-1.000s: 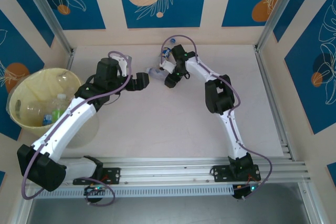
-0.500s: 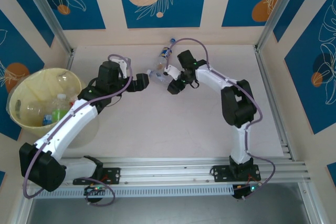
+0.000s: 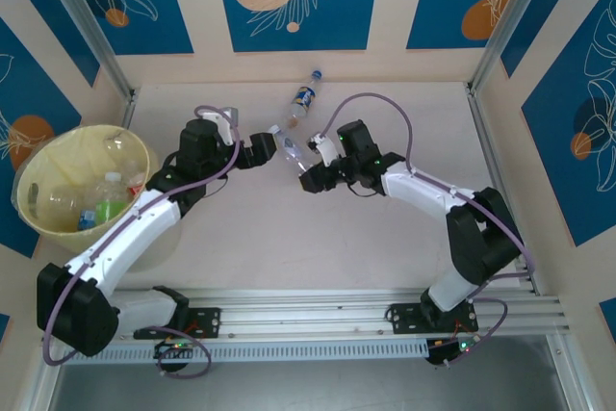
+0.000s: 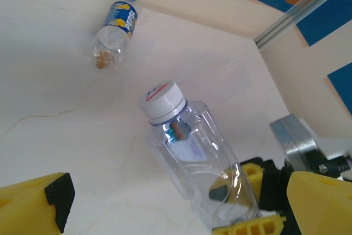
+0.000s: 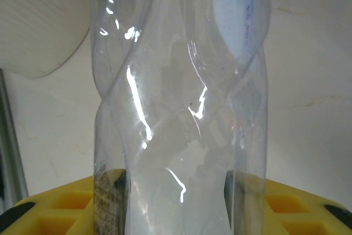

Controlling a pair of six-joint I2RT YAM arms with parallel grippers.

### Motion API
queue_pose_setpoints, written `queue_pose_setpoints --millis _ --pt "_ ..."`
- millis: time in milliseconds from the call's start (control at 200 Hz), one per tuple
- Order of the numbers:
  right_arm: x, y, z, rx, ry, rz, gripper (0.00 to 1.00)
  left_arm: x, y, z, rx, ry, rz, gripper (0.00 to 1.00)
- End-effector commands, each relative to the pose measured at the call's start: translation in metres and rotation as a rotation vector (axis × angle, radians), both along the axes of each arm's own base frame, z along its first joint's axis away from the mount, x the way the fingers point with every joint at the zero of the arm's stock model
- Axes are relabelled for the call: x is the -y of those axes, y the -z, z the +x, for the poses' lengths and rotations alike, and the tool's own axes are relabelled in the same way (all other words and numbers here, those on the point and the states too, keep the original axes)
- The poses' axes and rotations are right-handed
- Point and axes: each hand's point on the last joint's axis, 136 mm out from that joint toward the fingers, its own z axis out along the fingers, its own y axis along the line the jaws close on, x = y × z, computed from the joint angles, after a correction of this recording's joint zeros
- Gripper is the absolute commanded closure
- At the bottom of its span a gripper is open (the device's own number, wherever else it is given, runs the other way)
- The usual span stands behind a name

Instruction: Put the plastic bottles in the bin

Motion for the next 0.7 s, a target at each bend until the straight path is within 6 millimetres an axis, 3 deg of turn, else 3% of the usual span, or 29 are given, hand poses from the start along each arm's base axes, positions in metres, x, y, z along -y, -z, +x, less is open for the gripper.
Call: queue_pose_setpoints --millis 0,195,290,430,585,695 --pt "-0.011 -0.031 -0.001 -0.031 0.098 0.161 0.68 0.012 0.005 0.005 -0.017 0.023 -0.07 0.0" --pt "-0.022 -0.044 -0.01 -0.087 0.135 0.334 0.68 0.033 0.025 0.013 -0.085 0.092 -0.118 0.0" --pt "-0.035 -0.054 -0.024 -0.085 0.029 0.378 0.67 0.039 0.034 0.019 -0.114 0.098 -0.133 0.0" --pt "-0.053 -0.06 -0.043 -0.043 -0.075 0.346 0.65 0.063 0.029 0.023 -0.108 0.198 -0.228 0.01" --pt "-0.058 -0.063 -0.042 -0.042 -0.067 0.345 0.65 0.075 0.025 0.022 -0.09 0.26 -0.311 0.15" --pt "-0.057 -0.064 -0.039 -0.039 -0.045 0.353 0.64 0.077 0.02 0.018 -0.076 0.284 -0.329 0.33"
